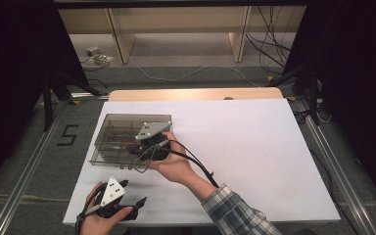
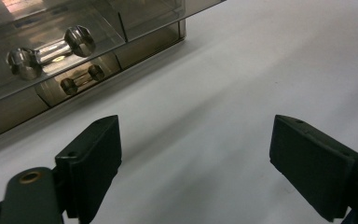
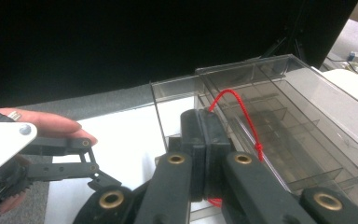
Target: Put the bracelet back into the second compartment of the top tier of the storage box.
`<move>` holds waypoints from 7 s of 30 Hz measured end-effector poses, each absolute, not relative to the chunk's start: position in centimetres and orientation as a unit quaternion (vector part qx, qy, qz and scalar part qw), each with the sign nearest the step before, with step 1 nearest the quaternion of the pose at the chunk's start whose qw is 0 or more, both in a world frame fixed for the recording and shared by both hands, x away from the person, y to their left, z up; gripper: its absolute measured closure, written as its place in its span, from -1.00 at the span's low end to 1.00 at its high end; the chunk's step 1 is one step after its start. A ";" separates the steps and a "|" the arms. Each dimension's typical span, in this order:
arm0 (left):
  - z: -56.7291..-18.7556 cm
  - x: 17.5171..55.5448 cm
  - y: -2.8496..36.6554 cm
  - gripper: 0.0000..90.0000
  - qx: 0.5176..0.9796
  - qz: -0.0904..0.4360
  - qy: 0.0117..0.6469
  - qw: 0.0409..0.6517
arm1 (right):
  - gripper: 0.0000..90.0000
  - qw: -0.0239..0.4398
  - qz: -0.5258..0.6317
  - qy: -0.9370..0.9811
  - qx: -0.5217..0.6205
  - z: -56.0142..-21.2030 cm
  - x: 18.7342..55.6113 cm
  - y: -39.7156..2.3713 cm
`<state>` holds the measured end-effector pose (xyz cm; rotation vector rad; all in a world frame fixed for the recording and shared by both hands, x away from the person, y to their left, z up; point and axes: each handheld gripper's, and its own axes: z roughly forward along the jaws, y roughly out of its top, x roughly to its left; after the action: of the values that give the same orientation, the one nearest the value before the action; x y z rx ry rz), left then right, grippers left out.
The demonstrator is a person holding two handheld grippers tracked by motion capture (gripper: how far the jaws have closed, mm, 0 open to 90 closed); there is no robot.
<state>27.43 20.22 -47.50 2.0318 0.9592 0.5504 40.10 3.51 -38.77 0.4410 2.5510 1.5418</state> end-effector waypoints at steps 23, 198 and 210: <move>-47.5 27.5 20.2 -0.63 0.805 0.219 0.377 0.401 | 1.00 0.063 0.507 0.847 0.145 -39.1 40.2 4.7; -47.7 27.6 20.4 -0.63 0.802 0.216 0.388 0.398 | -0.58 0.114 0.409 0.854 0.301 -40.3 40.9 -13.5; -47.8 27.6 20.4 -0.63 0.801 0.215 0.392 0.398 | -0.57 0.121 0.402 0.845 0.330 -41.9 39.2 -18.7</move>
<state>27.61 20.39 -47.81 2.0280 0.9916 0.5435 39.22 -18.73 -41.94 0.9638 2.4688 1.1747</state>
